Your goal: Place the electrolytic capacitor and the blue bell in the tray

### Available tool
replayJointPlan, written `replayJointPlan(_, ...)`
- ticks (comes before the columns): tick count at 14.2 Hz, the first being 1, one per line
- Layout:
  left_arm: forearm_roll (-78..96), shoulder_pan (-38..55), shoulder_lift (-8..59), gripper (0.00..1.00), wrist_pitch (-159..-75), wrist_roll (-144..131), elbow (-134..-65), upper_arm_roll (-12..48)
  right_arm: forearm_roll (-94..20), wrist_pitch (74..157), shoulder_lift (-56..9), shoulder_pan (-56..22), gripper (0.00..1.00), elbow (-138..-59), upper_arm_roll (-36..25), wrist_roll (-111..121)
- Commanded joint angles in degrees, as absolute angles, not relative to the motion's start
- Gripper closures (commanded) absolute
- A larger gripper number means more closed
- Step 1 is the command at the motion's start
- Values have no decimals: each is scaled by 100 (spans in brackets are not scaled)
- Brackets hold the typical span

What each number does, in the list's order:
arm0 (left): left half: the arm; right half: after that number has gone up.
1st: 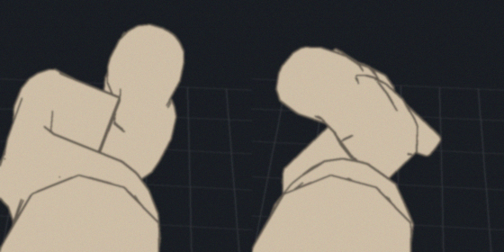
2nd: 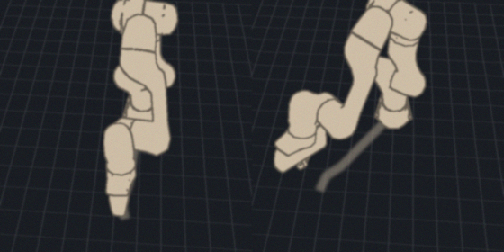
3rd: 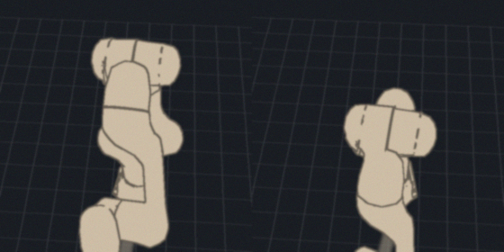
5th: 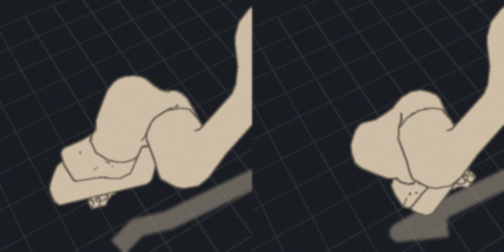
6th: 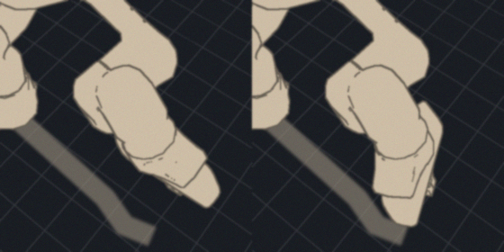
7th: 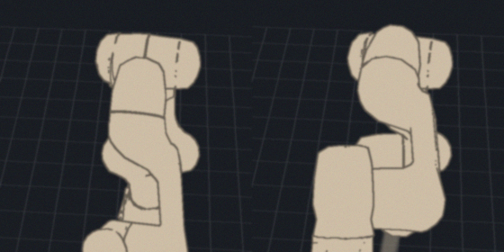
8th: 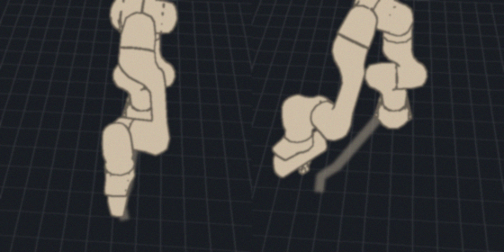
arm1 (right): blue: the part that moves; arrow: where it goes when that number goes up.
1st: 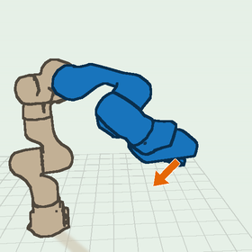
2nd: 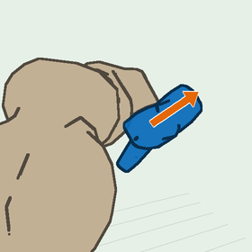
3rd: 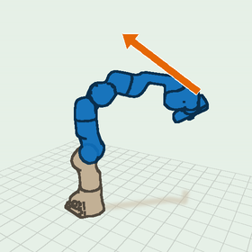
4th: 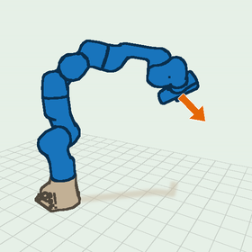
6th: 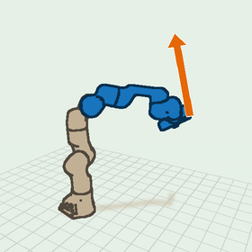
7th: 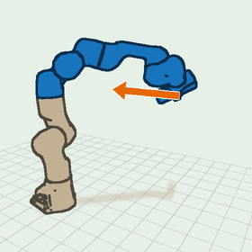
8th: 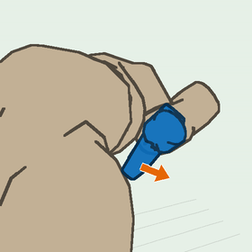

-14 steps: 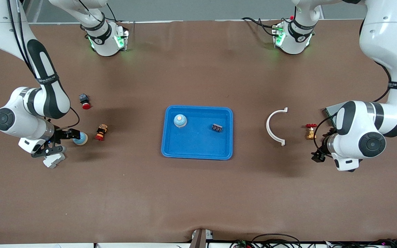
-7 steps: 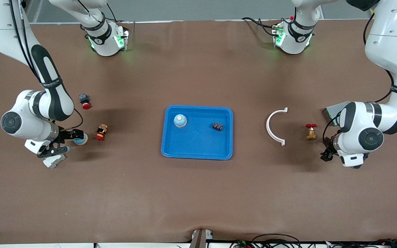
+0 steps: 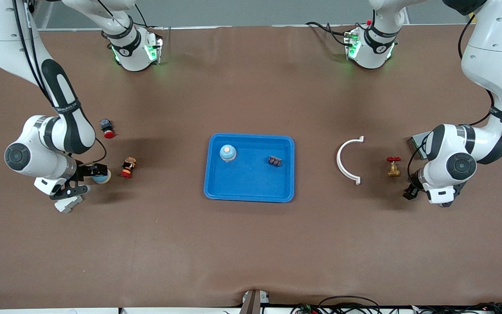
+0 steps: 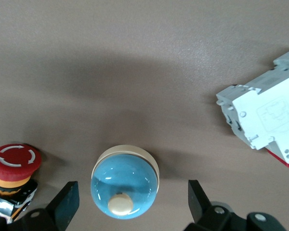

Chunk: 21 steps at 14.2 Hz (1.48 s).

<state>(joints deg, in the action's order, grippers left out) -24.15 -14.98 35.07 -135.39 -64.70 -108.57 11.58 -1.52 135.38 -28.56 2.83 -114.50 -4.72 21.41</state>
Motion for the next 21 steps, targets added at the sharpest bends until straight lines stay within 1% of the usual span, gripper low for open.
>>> replayJointPlan(1,-2549,-1556,3305,100,-13570,-6512,-11074,1256,-70,13588,-2935,378,0,-11443,-387,2127)
replayJointPlan(8,-2514,-1521,2884,100,-12920,-7040,-10943,1994,-70,13649,-3067,387,0,-11443,-387,2127)
replayJointPlan(10,-2443,-1512,2821,100,-12632,-7301,-10768,2371,-97,13649,-3076,387,0,-11443,-387,2127)
replayJointPlan(11,-2452,-1442,2882,100,-12456,-7687,-10645,2651,-105,13649,-3076,387,0,-11443,-378,2127)
replayJointPlan(13,-2461,-996,2988,100,-12288,-8382,-10486,2847,-114,13641,-3076,378,0,-11443,-378,2127)
replayJointPlan(14,-2461,-654,3006,100,-12200,-8576,-10407,2848,-114,13641,-3076,378,14,-11443,-378,2127)
replayJointPlan(15,-2452,-398,3067,100,-12191,-8743,-10319,2839,-114,13632,-3067,378,34,-11443,-378,2127)
replayJointPlan(16,-2461,-187,3163,100,-12182,-8980,-10162,2839,-114,13632,-3067,369,50,-11443,-378,2127)
replayJointPlan(17,-2478,24,3295,100,-12182,-9209,-10004,2839,-114,13623,-3067,369,64,-11443,-378,2127)
replayJointPlan(18,-2487,287,3444,100,-12190,-9420,-9784,2839,-114,13632,-3067,369,75,-11443,-378,2127)
replayJointPlan(19,-2496,577,3602,100,-12190,-9648,-9565,2821,-114,13623,-3067,369,82,-11443,-378,2127)
replayJointPlan(20,-2513,798,3743,100,-12190,-9911,-9354,2795,-114,13606,-3067,369,84,-11435,-378,2127)
replayJointPlan(21,-2522,948,3866,100,-12190,-10079,-9169,2795,-114,13579,-3059,369,84,-11426,-369,2127)
